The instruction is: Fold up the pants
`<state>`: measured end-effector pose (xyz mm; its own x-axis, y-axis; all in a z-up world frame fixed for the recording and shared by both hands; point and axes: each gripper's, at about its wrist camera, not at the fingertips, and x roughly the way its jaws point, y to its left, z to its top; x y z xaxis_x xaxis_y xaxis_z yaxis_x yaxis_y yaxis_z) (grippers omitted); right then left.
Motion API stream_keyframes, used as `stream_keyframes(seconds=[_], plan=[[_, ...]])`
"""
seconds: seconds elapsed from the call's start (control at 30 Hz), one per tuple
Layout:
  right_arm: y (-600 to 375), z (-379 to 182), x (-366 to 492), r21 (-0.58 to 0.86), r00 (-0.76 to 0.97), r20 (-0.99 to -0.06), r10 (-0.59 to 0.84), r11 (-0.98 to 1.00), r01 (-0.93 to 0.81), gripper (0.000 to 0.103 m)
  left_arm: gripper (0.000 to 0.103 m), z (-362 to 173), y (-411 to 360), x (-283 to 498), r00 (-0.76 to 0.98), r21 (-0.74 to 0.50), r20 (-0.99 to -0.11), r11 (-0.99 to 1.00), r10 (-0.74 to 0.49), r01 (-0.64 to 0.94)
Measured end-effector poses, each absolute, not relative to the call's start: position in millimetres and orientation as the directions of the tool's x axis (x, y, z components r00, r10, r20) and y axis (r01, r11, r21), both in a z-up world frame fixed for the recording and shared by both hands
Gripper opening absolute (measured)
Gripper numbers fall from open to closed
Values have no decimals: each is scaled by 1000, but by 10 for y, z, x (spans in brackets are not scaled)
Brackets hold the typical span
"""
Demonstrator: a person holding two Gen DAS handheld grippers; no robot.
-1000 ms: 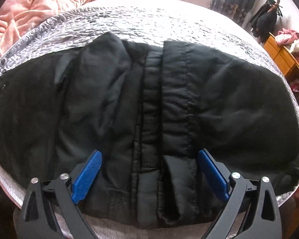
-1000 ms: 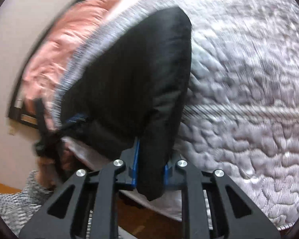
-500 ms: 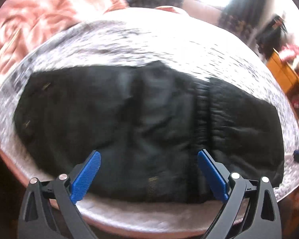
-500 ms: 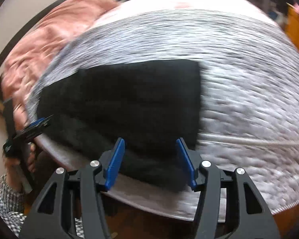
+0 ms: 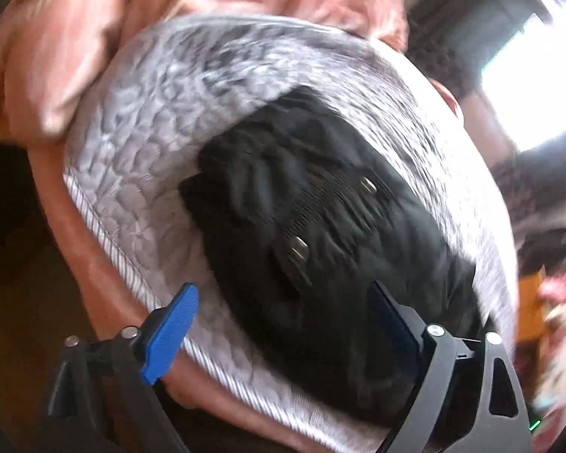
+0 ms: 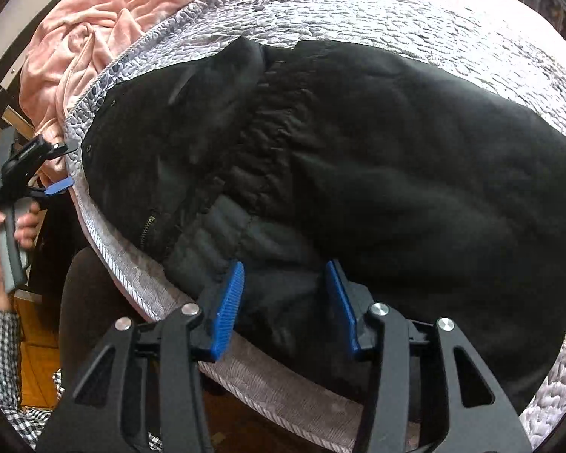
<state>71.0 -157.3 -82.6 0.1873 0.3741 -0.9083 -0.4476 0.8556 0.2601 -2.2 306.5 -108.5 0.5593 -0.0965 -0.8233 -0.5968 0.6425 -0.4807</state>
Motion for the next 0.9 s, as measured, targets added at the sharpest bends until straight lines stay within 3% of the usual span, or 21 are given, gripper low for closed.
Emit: stream_keyframes(seconds=[0.27,0.57,0.67,0.73,0.8,0.87,0.9], plan=[[-1516,-911,734,265,178,-910,373,857,-442,45,86,-1495,3450,47,582,-594,-787,505,-203,-627],[-1582,-942,756,300,166,-902,398,856,-422,45,78,-1507,3498,348,596,-611,-773,507,-217,-608],[-1583,-951,752,297,169,-902,397,856,-423,45,80,-1608,3545,438,599,-634,-762,476,-247,-610],[-1593,-953,752,300,168,-901,399,855,-423,45,93,-1656,3605,478,632,-684,-721,436,-285,-584],[-1602,-956,753,304,167,-900,403,854,-422,45,92,-1652,3623,490,630,-688,-722,393,-287,-610],[-1607,-957,748,307,168,-898,406,853,-422,45,77,-1613,3597,472,626,-670,-739,373,-248,-642],[-1612,-958,746,309,169,-897,409,853,-421,45,59,-1588,3571,450,623,-663,-744,389,-241,-640]])
